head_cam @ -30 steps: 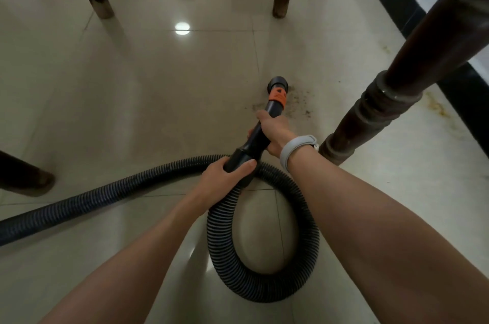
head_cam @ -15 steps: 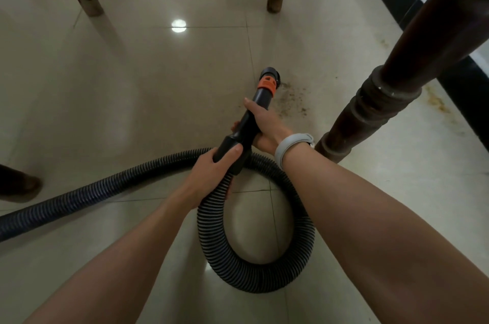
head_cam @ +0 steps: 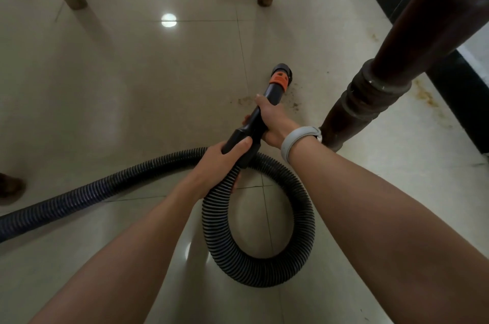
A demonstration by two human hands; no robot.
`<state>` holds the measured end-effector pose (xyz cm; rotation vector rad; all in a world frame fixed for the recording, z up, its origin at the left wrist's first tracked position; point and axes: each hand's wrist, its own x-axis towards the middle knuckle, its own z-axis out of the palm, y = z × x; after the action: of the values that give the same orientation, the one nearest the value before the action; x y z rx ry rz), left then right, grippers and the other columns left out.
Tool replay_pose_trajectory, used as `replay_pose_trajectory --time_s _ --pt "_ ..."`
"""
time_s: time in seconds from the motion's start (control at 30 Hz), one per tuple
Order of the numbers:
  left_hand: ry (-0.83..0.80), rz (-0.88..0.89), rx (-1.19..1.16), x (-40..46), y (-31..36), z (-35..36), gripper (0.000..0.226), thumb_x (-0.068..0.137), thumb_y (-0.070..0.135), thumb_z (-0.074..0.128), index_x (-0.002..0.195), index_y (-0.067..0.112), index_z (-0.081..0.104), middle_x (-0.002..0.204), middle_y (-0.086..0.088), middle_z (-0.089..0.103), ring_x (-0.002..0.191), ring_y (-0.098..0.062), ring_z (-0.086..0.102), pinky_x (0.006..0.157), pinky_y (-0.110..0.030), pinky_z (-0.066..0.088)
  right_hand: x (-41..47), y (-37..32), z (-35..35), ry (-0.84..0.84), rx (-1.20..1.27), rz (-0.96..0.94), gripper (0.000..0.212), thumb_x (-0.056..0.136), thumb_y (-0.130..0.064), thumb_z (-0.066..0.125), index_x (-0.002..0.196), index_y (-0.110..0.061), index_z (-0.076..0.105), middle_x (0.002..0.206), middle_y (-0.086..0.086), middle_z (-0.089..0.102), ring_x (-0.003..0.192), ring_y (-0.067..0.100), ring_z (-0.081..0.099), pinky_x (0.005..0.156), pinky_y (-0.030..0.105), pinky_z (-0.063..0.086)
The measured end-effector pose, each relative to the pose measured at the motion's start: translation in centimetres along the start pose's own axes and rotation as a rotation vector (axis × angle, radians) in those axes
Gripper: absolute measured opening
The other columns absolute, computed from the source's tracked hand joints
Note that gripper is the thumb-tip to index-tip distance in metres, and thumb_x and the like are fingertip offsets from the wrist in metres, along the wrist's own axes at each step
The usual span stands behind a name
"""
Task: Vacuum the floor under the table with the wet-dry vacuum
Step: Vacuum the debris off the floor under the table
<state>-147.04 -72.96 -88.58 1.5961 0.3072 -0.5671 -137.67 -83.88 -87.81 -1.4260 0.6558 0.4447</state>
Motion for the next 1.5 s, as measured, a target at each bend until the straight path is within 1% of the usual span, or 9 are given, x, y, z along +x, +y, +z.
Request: replay_pose_trajectory --time_s 0.17,0.4,0.63,0.83,0.9,1.1,1.27,1.37,1.5 --pt "-0.047 -0.001 0.091 0.2 0.5 0.1 0.041 0.087 0.05 0.055 0.095 0.011 0.054 0.056 -0.003 0.057 0.045 -0.017 0.053 0.046 -0.027 0.047 0.0 0.3 -1.6 0.052 0.117 0.013 0.035 0.094 -0.029 0.056 0.114 -0.003 0.043 0.083 0.011 0.054 0.073 0.026 0.057 0.086 0.045 0.052" --pt "-0.107 0.007 0.232 -0.2 1.7 -0.2 0.031 0.088 0.048 0.056 0.096 0.018 0.055 0.059 -0.004 0.057 0.044 -0.014 0.054 0.044 -0.024 0.048 -1.5 0.7 -2.3 0.105 0.288 0.054 0.04 0.093 -0.031 0.057 0.119 -0.003 0.046 0.079 0.012 0.058 0.059 0.022 0.06 0.056 0.036 0.052" --pt "-0.128 0.011 0.304 -2.5 0.3 -2.3 0.032 0.086 0.045 0.059 0.088 0.013 0.058 0.055 -0.004 0.056 0.039 -0.015 0.052 0.041 -0.024 0.044 -4.4 3.1 -1.7 0.072 0.393 0.126 0.028 0.094 -0.023 0.055 0.111 -0.006 0.04 0.093 0.016 0.058 0.067 0.024 0.059 0.081 0.044 0.055" --pt "-0.161 0.084 0.466 -4.8 -0.6 -3.6 0.029 0.086 0.044 0.061 0.096 0.018 0.063 0.056 0.008 0.06 0.041 -0.001 0.054 0.044 -0.018 0.043 -7.0 5.1 -1.2 0.087 0.445 0.169 0.026 0.095 -0.024 0.053 0.11 -0.008 0.04 0.087 0.012 0.055 0.064 0.022 0.059 0.069 0.038 0.055" --pt "-0.142 0.093 0.522 -5.4 -0.9 -3.9 0.033 0.083 0.048 0.063 0.098 0.019 0.063 0.066 0.006 0.063 0.046 -0.002 0.056 0.049 -0.02 0.044 -7.3 5.8 -1.1 0.115 0.413 0.183 0.031 0.095 -0.029 0.053 0.115 -0.008 0.042 0.087 0.011 0.055 0.066 0.022 0.058 0.073 0.038 0.055" --pt "-0.074 0.14 0.662 -6.6 -0.8 -4.0 0.035 0.081 0.052 0.063 0.095 0.02 0.062 0.079 -0.001 0.067 0.064 -0.011 0.06 0.057 -0.022 0.045 -8.0 6.2 -0.9 0.104 0.449 0.187 0.029 0.096 -0.029 0.051 0.112 -0.007 0.041 0.078 0.01 0.052 0.059 0.02 0.056 0.053 0.034 0.049" --pt "-0.039 0.137 0.604 -6.1 -0.5 -3.6 0.04 0.077 0.057 0.064 0.093 0.021 0.06 0.075 -0.004 0.067 0.058 -0.016 0.061 0.054 -0.03 0.05 -6.8 5.5 -0.7 0.089 0.421 0.16 0.028 0.095 -0.029 0.051 0.102 -0.003 0.047 0.071 0.01 0.054 0.061 0.023 0.056 0.059 0.036 0.051" --pt "-0.012 0.136 0.607 -5.1 -0.4 -3.6 0.054 0.068 0.07 0.059 0.098 0.026 0.061 0.08 0.0 0.069 0.066 -0.017 0.065 0.059 -0.032 0.053 -5.0 5.1 -0.5 0.117 0.355 0.138 0.037 0.092 -0.032 0.054 0.113 -0.002 0.048 0.088 0.012 0.058 0.076 0.026 0.059 0.073 0.041 0.054" --pt "0.053 0.126 0.581 -3.4 0.2 -3.4 0.067 0.057 0.08 0.052 0.097 0.027 0.06 0.078 0.002 0.067 0.067 -0.016 0.065 0.066 -0.036 0.055 -2.4 3.6 -0.3 0.113 0.341 0.113 0.041 0.091 -0.034 0.057 0.118 -0.005 0.047 0.093 0.013 0.059 0.075 0.027 0.059 0.077 0.043 0.054"
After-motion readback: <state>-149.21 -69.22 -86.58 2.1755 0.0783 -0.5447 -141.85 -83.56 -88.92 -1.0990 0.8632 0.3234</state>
